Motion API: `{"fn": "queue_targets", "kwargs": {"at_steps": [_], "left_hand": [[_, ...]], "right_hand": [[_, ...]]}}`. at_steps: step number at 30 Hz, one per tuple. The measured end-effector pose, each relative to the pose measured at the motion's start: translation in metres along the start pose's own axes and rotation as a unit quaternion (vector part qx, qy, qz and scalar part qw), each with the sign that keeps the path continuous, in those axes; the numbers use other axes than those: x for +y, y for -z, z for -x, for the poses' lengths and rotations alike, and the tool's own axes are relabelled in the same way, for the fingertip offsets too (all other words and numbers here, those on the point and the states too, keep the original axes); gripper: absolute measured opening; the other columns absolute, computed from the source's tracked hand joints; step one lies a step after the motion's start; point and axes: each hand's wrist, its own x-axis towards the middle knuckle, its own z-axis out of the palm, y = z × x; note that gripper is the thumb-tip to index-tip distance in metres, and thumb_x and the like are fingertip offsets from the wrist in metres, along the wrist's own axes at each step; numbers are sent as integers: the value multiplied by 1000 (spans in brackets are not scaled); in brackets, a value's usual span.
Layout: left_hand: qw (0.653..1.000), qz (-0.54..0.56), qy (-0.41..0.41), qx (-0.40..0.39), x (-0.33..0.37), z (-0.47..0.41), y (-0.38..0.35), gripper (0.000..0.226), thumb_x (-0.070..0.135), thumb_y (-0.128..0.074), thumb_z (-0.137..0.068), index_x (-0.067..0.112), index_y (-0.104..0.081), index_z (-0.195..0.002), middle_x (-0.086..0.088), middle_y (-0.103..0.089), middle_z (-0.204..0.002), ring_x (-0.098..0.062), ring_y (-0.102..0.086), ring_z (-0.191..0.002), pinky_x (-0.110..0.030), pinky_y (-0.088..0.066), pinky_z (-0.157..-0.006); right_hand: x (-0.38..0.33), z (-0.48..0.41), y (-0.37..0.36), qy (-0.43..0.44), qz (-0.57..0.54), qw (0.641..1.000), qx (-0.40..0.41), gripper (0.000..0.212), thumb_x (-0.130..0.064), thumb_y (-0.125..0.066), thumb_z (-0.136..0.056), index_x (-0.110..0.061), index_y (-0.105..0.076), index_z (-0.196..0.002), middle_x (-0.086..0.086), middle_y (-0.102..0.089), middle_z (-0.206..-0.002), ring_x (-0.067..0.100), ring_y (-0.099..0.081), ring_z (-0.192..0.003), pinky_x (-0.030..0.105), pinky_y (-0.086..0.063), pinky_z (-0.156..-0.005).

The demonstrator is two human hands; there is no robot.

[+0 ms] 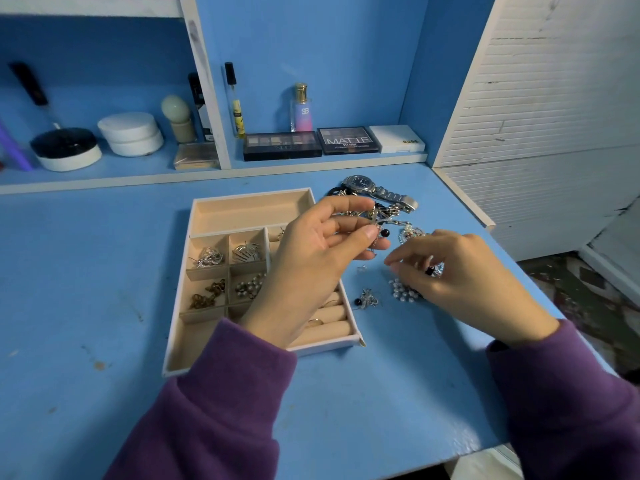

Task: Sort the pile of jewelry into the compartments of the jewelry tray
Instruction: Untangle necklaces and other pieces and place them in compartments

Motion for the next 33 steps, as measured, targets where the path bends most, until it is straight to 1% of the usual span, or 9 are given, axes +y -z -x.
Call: {"fn": "queue_targets", "kwargs": {"at_steps": [1, 3, 6, 10, 14, 17, 23, 29, 33], "left_hand": [[1000, 2, 0, -1, 0, 0, 0, 22, 2, -59, -86, 14, -61, -104, 1, -68, -78, -14, -69, -78, -20, -52, -69], [1000, 5, -2, -2, 0, 0, 0, 23, 1, -58, -86, 13, -61, -105, -1, -67, -79, -15, -69, -78, -21, -53, -69], [1000, 7, -6, 0, 1, 0, -1, 23, -1, -58, -86, 13, -60, -104, -3, -67, -80, -14, -69, -76, -22, -54, -70], [1000, -3, -12, 1, 0, 0, 0, 24, -2, -58, -85, 15, -60, -102, 0, -64, -82, -10, -64, -73, -26, -55, -73], [999, -17, -25, 13, 0, -1, 1, 24, -2, -60, -83, 14, -60, -100, -1, -63, -86, -11, -65, -75, -23, -53, -70], [999, -24, -38, 30, 1, -1, 0, 23, -3, -61, -82, 13, -60, -98, -4, -61, -90, -8, -66, -70, -19, -51, -66], [996, -29, -44, 69, 1, -2, 1, 17, 0, -65, -79, 12, -58, -88, -4, -59, -85, -6, -65, -67, -19, -51, -63], [995, -54, -50, 63, 2, 0, 0, 17, -1, -65, -80, 6, -57, -94, -8, -66, -84, -12, -69, -72, -28, -56, -70], [989, -108, -75, 71, 2, 2, -1, 16, 3, -69, -77, 12, -60, -87, 2, -68, -83, -9, -68, -76, -27, -56, -73]], "right_hand": [[-1, 1, -1, 8, -6, 1000, 22, 10, -22, -63, -82, -29, -70, -85, -13, -62, -67, 8, -55, -68, 30, -46, -67], [-8, 1, 2, -14, -122, 990, 65, 12, -19, -60, -86, -26, -70, -88, -5, -66, -72, 9, -55, -68, 26, -46, -65], [-21, 0, 6, -57, -291, 953, 62, 13, -30, -63, -86, -22, -73, -86, 3, -69, -75, 17, -59, -71, 36, -48, -68], [-29, -2, 3, -57, -329, 941, 64, 8, -26, -68, -79, -21, -75, -80, 2, -73, -76, 22, -56, -67, 46, -48, -65], [-29, -4, 2, -61, -353, 929, 88, 5, -17, -71, -77, -14, -73, -81, 2, -73, -74, 8, -61, -66, 26, -48, -62], [-28, -5, -1, -63, -378, 919, 90, 11, -18, -72, -74, -11, -73, -83, 5, -73, -75, 16, -64, -70, 29, -46, -62], [-31, -6, -3, -63, -437, 894, 81, 18, -17, -71, -68, -7, -71, -82, -1, -73, -72, 2, -62, -65, 11, -44, -59], [-28, -8, -10, -80, -480, 871, 67, 10, -23, -72, -68, -15, -73, -74, -5, -65, -65, 11, -50, -63, 19, -42, -58], [-30, -9, -11, -101, -514, 850, 51, 12, -25, -66, -72, -17, -69, -63, 7, -53, -66, 14, -45, -63, 22, -39, -57]]}}
